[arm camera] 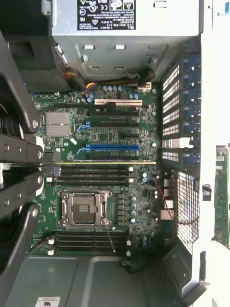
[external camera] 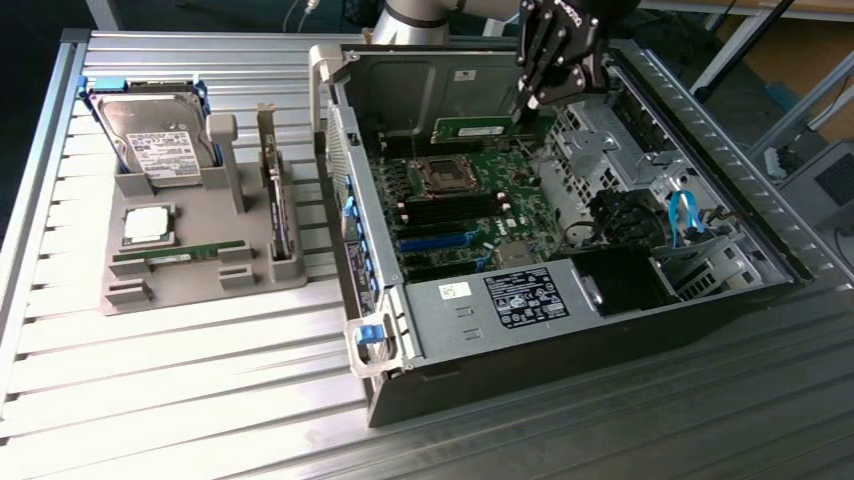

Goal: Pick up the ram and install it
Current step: 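Pick up the ram and move it above insertion slot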

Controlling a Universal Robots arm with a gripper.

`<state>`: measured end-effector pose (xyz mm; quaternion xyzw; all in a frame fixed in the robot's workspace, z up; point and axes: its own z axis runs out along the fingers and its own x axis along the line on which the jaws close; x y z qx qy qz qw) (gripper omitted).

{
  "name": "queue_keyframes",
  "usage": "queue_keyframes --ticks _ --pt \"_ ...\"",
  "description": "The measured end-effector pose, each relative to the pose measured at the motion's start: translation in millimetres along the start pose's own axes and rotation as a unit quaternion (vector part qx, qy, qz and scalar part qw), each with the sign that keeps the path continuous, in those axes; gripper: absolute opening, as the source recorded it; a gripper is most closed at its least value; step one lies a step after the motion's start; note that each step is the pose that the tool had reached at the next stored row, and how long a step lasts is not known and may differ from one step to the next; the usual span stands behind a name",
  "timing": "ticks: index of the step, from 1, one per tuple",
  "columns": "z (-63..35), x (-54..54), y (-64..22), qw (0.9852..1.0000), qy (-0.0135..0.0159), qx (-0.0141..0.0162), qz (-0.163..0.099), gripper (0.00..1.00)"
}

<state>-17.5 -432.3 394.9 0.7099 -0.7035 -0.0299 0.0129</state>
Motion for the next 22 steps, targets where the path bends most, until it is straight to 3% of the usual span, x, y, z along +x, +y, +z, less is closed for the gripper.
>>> queue_keyframes --ticks 7,13,22 --pt "0.4 -16.8 -0.2 1.0000 0.0000 0.0000 0.000 0.12" --pt "0.5 -23.0 -0.3 1.0000 0.0001 0.0000 0.000 0.12" --pt "3.5 -23.0 -0.4 1.0000 -0.0002 0.0000 0.000 0.12"
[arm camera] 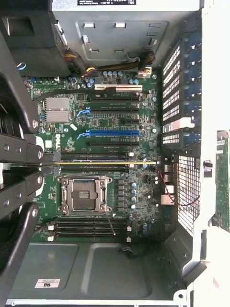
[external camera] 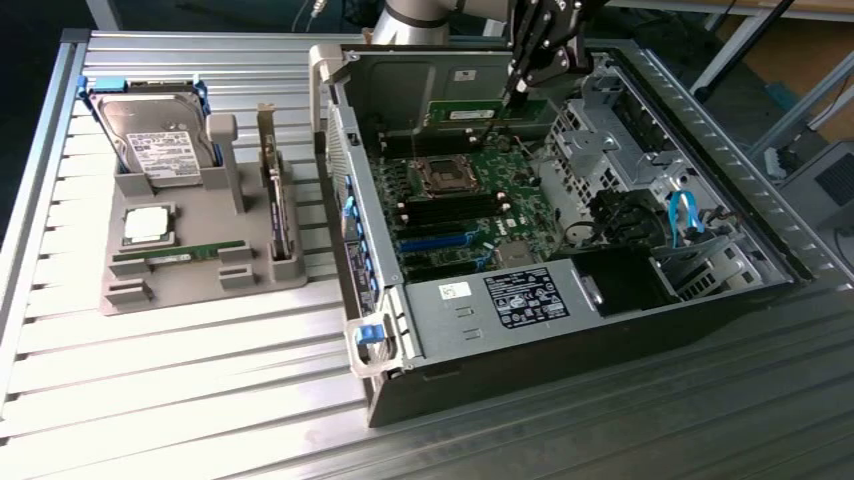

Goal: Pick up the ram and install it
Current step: 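Pick up the ram and move it above insertion slot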

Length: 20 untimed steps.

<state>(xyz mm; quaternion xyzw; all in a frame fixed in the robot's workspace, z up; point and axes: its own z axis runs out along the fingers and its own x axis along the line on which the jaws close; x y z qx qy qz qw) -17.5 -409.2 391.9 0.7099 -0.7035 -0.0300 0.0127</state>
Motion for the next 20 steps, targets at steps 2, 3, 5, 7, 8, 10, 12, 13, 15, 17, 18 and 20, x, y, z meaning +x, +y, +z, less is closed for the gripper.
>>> queue_keyframes --ticks 2,3,5,7,8,10,12,13,15,17,18,20 --pt "1.8 0.0 -0.1 1.0000 0.0000 0.0000 0.000 0.12" --pt "3.6 0.1 -0.2 1.0000 0.0000 0.0000 0.000 0.12" --pt "5.7 0.2 -0.4 1.0000 0.0000 0.0000 0.000 0.12" --pt "7.8 0.2 -0.5 1.0000 0.0000 0.0000 0.000 0.12" --pt "8.9 0.3 -0.5 1.0000 0.0000 0.0000 0.000 0.12" --pt "10.7 0.3 -0.7 1.0000 0.0000 0.0001 0.000 0.12" --pt "12.6 0.4 -0.8 1.0000 0.0000 0.0001 0.000 0.12" --pt "13.4 0.5 -0.8 1.0000 0.0000 0.0001 0.000 0.12" --pt "15.0 0.6 -0.9 1.0000 0.0000 0.0001 0.000 0.12" --pt "16.8 0.9 -1.0 1.0000 0.0000 0.0001 0.000 0.12" --pt "18.5 1.2 -1.1 1.0000 0.0000 0.0001 0.000 0.12" --pt "19.7 1.7 -1.2 1.0000 0.0002 0.0000 0.000 0.12"
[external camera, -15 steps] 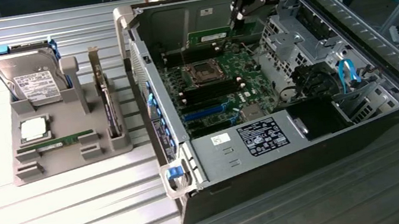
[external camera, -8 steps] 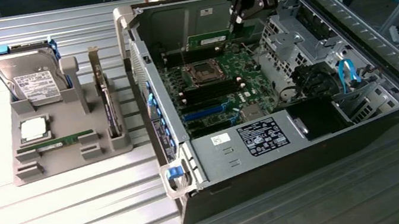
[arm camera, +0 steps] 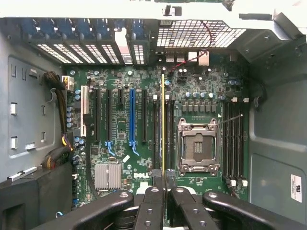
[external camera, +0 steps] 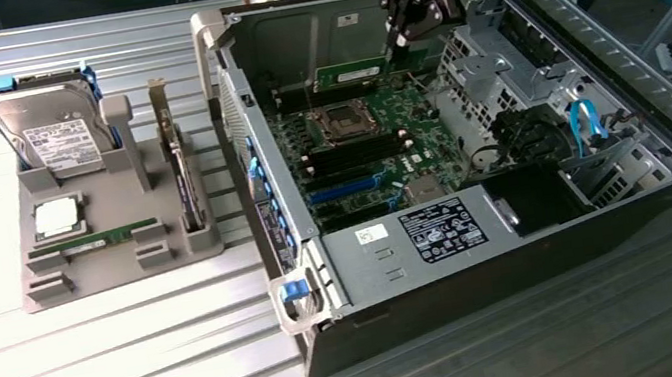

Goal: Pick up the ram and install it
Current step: 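Pick up the ram and move it above insertion slot, then insert the ram into the slot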

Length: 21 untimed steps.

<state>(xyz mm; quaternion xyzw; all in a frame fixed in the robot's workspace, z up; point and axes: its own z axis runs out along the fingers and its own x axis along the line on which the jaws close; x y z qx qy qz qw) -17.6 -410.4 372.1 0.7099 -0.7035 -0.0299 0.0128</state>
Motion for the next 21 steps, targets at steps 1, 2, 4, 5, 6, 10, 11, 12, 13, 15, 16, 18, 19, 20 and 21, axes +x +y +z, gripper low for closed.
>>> queue_keyframes --ticks 1,2,4,5,6,10,11,12,13,15,16,18,19,20,21 --pt "0.2 0.0 0.0 1.0000 -0.0002 0.0001 0.000 0.12" --pt "0.2 0.0 0.0 1.0000 -0.0002 0.0001 0.000 0.12" --pt "0.2 0.0 0.0 1.0000 -0.0002 0.0001 0.000 0.12" --pt "0.2 0.0 0.0 1.0000 -0.0002 0.0001 0.000 0.12" --pt "0.2 0.0 -0.1 1.0000 -0.0002 0.0001 0.000 0.12" --pt "0.2 0.0 0.0 1.0000 -0.0002 0.0001 0.000 0.12" --pt "0.8 0.0 -0.1 1.0000 -0.0002 0.0001 0.000 0.12" --pt "1.4 0.0 -0.1 1.0000 -0.0003 0.0001 0.000 0.12" --pt "2.2 0.1 -0.1 1.0000 -0.0002 0.0001 0.000 0.12" --pt "7.8 0.2 -0.5 1.0000 -0.0002 0.0001 0.000 0.12" --pt "11.0 0.3 -0.7 1.0000 -0.0002 0.0001 0.000 0.12" --pt "14.9 0.4 -0.9 1.0000 -0.0002 0.0001 0.000 0.12" --pt "16.3 0.4 -1.0 1.0000 -0.0002 0.0001 0.000 0.12" --pt "18.5 0.5 -1.1 1.0000 -0.0002 0.0001 0.000 0.12" --pt "22.5 0.6 -1.4 1.0000 -0.0002 0.0001 0.000 0.12"
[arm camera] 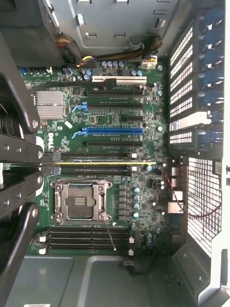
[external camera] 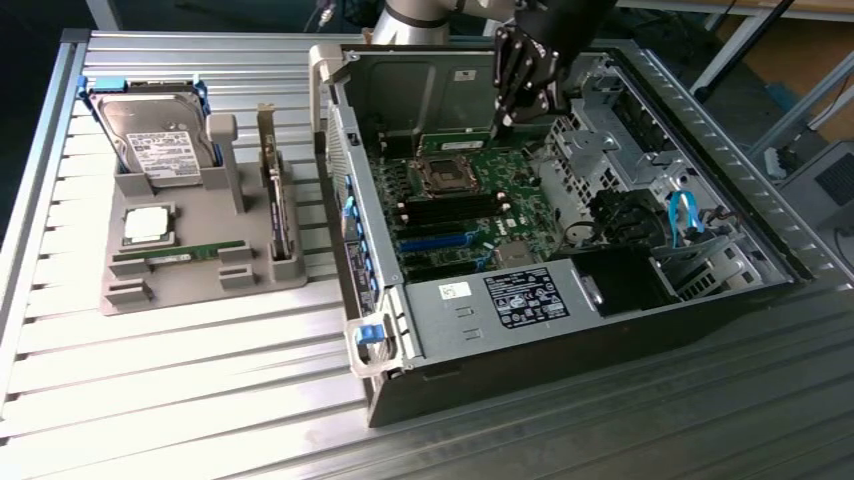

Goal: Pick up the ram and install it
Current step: 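Insert the ram into the slot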

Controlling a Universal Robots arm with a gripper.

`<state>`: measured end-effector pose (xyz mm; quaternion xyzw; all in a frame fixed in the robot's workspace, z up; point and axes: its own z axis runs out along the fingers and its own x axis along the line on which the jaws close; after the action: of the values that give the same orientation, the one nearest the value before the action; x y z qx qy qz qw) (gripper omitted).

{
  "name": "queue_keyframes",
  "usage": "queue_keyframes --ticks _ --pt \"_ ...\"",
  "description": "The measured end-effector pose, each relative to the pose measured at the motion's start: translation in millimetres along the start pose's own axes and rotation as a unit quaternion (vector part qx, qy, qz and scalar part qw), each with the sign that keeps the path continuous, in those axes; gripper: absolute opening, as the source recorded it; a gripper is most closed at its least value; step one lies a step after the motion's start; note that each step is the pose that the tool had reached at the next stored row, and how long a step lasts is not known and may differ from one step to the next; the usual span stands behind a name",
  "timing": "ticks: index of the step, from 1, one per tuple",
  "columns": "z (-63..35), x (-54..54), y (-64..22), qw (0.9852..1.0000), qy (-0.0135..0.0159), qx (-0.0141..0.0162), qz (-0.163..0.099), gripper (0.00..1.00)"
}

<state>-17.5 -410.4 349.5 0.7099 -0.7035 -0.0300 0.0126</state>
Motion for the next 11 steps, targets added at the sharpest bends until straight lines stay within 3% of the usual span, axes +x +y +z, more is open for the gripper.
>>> queue_keyframes --ticks 11 --pt "28.0 0.7 -1.7 1.0000 0.0001 0.0000 0.000 0.12"
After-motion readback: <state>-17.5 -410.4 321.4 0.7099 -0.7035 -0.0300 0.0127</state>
